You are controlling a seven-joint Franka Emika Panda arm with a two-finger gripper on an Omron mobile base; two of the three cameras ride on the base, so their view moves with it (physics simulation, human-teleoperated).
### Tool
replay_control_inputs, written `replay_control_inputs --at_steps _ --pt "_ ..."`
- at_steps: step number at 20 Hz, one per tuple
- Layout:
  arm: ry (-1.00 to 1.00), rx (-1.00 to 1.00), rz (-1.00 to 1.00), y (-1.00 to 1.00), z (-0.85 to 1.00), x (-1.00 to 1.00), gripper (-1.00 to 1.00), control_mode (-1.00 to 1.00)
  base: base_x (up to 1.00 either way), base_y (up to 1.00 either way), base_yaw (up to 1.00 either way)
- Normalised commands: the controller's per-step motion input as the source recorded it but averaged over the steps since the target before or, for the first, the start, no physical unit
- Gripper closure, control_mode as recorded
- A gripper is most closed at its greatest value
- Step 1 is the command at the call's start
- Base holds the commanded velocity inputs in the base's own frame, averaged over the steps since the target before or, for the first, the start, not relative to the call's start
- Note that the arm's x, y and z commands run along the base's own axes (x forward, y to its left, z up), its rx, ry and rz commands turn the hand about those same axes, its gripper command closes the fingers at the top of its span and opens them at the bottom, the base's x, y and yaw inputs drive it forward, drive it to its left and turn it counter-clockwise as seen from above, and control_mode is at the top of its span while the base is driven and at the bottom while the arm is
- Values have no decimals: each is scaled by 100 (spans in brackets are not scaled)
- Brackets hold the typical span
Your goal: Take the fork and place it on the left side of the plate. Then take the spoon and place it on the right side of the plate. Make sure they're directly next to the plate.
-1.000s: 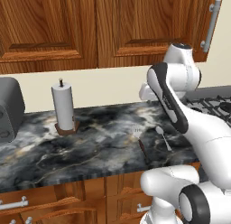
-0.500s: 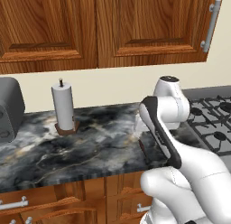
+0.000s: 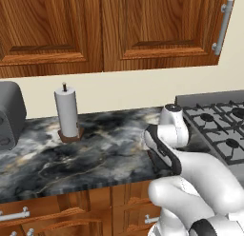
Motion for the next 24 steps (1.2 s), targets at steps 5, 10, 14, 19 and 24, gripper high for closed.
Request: replay_control_inputs --at_steps 5,10,14,19,24 --pt "-8 -1 9 -13 -24 100 -100 -100 0 0 0" --pt "0 0 2 1 1 93 -100 -100 0 0 0" --pt "3 0 0 14 0 33 -100 -100 0 0 0" --pt "8 0 -3 22 -9 5 -100 -100 0 0 0" --pt "6 0 -4 1 -45 -20 -100 -100 0 0 0"
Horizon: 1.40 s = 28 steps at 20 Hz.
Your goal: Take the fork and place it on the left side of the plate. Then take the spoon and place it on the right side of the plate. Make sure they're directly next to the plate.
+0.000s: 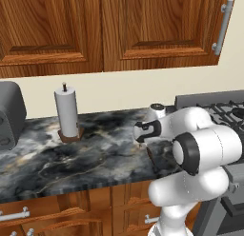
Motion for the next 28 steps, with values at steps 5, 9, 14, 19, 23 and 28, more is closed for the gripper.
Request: replay_control_inputs --at_steps 5,9,14,19,23,28 --pt "0 0 -2 0 -67 2 -100 -100 0 0 0" --pt "0 0 0 0 -47 7 -100 -100 0 0 0" --pt "1 0 0 0 -42 -6 -100 -100 0 0 0" --pt "10 0 0 5 -72 -59 100 -100 0 0 0" --pt "9 -4 0 13 -65 -63 100 -100 0 0 0" --pt "4 -1 0 0 -55 -93 100 -100 0 0 0"
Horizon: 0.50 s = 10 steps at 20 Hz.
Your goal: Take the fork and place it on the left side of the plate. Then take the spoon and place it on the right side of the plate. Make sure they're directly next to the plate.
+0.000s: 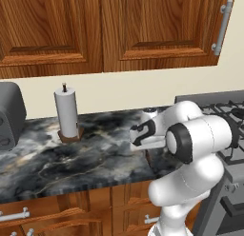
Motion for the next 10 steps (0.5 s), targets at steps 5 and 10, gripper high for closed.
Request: replay_control_inputs --at_steps 5,10 --pt "0 0 0 0 -25 -100 100 -100 0 0 0" --pt "0 0 0 -1 52 -68 100 -100 0 0 0"
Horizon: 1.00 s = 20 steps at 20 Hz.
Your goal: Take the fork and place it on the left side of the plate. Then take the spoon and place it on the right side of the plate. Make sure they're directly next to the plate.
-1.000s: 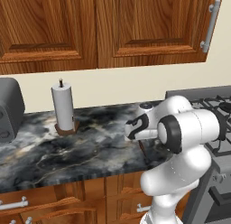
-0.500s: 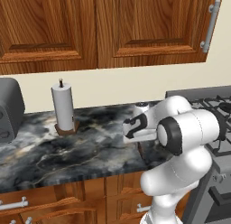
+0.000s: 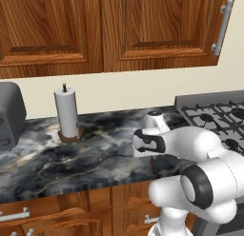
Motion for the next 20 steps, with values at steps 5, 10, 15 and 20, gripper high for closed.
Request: replay_control_inputs --at_steps 5,10,15,20 --pt "1 -2 1 0 100 -19 100 -100 0 0 0" --pt "3 -2 1 1 100 -33 100 -100 0 0 0" --pt "0 0 1 0 91 -19 100 -100 0 0 0" --pt "0 4 3 0 43 1 100 -100 0 0 0"
